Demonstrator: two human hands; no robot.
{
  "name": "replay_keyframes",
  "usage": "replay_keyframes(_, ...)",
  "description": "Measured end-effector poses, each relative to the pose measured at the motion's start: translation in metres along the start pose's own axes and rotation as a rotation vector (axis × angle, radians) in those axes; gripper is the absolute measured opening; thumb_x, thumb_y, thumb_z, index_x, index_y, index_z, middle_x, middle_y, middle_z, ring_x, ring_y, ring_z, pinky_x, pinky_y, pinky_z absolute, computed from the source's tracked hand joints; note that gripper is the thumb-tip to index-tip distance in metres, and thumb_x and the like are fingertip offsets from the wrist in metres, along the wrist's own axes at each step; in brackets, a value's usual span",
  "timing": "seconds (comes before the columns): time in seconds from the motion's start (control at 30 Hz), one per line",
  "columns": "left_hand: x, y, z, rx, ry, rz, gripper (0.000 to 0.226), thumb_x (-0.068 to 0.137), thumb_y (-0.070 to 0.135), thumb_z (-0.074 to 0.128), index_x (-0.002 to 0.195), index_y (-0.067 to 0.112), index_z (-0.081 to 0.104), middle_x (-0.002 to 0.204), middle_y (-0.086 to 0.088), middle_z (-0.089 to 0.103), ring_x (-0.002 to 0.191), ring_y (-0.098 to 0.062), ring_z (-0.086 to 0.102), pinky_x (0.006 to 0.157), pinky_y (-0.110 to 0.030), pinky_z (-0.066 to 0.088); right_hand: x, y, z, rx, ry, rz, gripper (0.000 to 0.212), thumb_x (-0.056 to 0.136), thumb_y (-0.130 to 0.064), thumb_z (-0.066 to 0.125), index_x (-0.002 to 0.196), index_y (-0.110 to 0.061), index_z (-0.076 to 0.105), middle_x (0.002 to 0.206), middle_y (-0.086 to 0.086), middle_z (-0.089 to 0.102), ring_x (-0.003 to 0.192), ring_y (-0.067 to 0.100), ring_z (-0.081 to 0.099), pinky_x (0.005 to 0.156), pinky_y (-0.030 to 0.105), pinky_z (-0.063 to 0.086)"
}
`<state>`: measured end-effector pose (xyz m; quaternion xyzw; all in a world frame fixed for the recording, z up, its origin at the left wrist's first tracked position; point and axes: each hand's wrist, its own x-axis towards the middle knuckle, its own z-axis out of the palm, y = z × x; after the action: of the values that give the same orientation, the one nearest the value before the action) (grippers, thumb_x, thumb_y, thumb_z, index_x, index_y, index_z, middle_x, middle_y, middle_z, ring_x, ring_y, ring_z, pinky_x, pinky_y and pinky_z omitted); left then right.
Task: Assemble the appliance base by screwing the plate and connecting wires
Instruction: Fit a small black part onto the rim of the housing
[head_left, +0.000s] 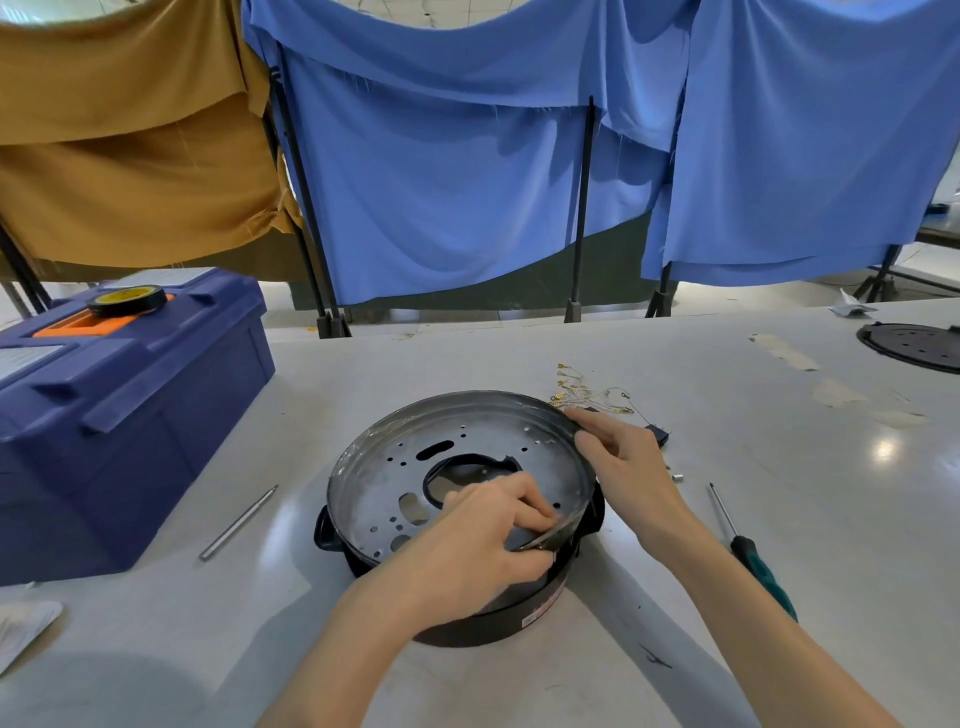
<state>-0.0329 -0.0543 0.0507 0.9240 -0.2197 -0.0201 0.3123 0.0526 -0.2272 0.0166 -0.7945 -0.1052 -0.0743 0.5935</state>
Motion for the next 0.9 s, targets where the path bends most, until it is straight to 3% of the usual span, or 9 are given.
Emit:
replay_keyframes(0.07, 0.001, 0.0, -0.007, -0.057, 0.003, -0.003, 0.016, 0.089, 0.019, 0.066, 0.099, 0.021, 0.077, 0.104, 0.016, 0.056, 0.104, -0.015, 0.051, 0.096, -0.039, 0.04, 0.0, 0.002, -0.002, 0.044, 0.005, -0.005, 0.032, 0.101, -0.016, 0.047, 0.129, -0.017, 0.063, 0.119, -0.013, 0.067, 0.109, -0.011, 0.056, 0.097, 0.014, 0.043)
replay_keyframes(0.13, 0.003, 0.002, -0.013, -0.073, 0.003, 0.011, 0.014, 0.09, 0.018, 0.065, 0.096, 0.019, 0.077, 0.101, 0.016, 0.056, 0.094, -0.013, 0.051, 0.081, -0.031, 0.042, -0.002, 0.004, -0.003, 0.103, 0.027, -0.012, 0.031, 0.105, -0.024, 0.042, 0.122, -0.011, 0.065, 0.112, -0.001, 0.071, 0.104, 0.005, 0.063, 0.099, 0.03, 0.048)
replay_keyframes(0.2, 0.005, 0.004, -0.018, -0.082, 0.008, 0.012, 0.013, 0.092, 0.016, 0.063, 0.092, 0.017, 0.076, 0.096, 0.017, 0.054, 0.081, -0.017, 0.052, 0.067, -0.03, 0.041, -0.004, 0.004, -0.006, 0.126, 0.09, -0.014, 0.029, 0.105, -0.024, 0.042, 0.122, -0.015, 0.064, 0.106, -0.006, 0.072, 0.097, 0.005, 0.067, 0.092, 0.029, 0.051)
replay_keyframes(0.3, 0.007, 0.006, -0.023, -0.053, 0.025, 0.005, 0.015, 0.092, 0.016, 0.063, 0.082, 0.019, 0.074, 0.092, 0.016, 0.053, 0.082, -0.03, 0.055, 0.08, -0.048, 0.046, -0.007, 0.004, -0.012, 0.063, 0.22, 0.006, 0.022, 0.096, -0.008, 0.051, 0.101, -0.022, 0.068, 0.095, -0.003, 0.073, 0.093, 0.013, 0.067, 0.082, 0.027, 0.05)
replay_keyframes(0.37, 0.006, 0.007, -0.025, -0.066, 0.028, 0.005, 0.015, 0.092, 0.017, 0.063, 0.082, 0.018, 0.074, 0.091, 0.015, 0.054, 0.084, -0.032, 0.056, 0.084, -0.05, 0.046, -0.009, -0.001, -0.02, -0.007, 0.261, 0.032, 0.024, 0.086, -0.002, 0.056, 0.081, -0.021, 0.07, 0.079, 0.0, 0.073, 0.077, 0.016, 0.067, 0.066, 0.024, 0.048)
replay_keyframes(0.47, 0.005, 0.008, -0.029, -0.099, 0.04, 0.002, 0.015, 0.092, 0.017, 0.063, 0.084, 0.017, 0.075, 0.091, 0.016, 0.055, 0.085, -0.028, 0.059, 0.085, -0.048, 0.046, -0.016, -0.011, -0.035, -0.052, 0.024, 0.087, 0.025, 0.079, 0.002, 0.06, 0.069, -0.015, 0.074, 0.057, 0.004, 0.067, 0.043, 0.015, 0.053, 0.045, 0.017, 0.038)
replay_keyframes(0.6, 0.007, 0.009, -0.035, -0.142, 0.036, -0.02, 0.014, 0.092, 0.016, 0.064, 0.09, 0.012, 0.077, 0.093, 0.011, 0.057, 0.085, -0.023, 0.061, 0.088, -0.047, 0.047, -0.027, -0.021, -0.037, -0.002, -0.478, 0.175, 0.006, 0.084, -0.008, 0.073, 0.083, -0.01, 0.078, 0.054, 0.012, 0.063, 0.031, 0.015, 0.043, 0.037, 0.017, 0.029)
replay_keyframes(0.73, 0.007, 0.01, -0.034, -0.138, 0.026, -0.016, 0.015, 0.091, 0.017, 0.065, 0.095, 0.018, 0.079, 0.093, 0.013, 0.058, 0.088, -0.014, 0.061, 0.089, -0.043, 0.048, -0.03, -0.023, -0.018, 0.124, -0.584, 0.127, 0.009, 0.085, -0.014, 0.075, 0.092, -0.012, 0.078, 0.055, 0.013, 0.062, 0.027, 0.013, 0.042, 0.034, 0.015, 0.022)
replay_keyframes(0.9, 0.009, 0.007, -0.033, -0.11, 0.042, -0.012, 0.016, 0.09, 0.018, 0.067, 0.1, 0.021, 0.078, 0.098, 0.011, 0.061, 0.092, -0.016, 0.061, 0.089, -0.044, 0.048, -0.03, -0.018, -0.009, 0.166, -0.505, 0.114, 0.018, 0.087, -0.016, 0.073, 0.069, -0.015, 0.075, 0.051, 0.011, 0.059, 0.026, 0.012, 0.041, 0.034, 0.015, 0.021)
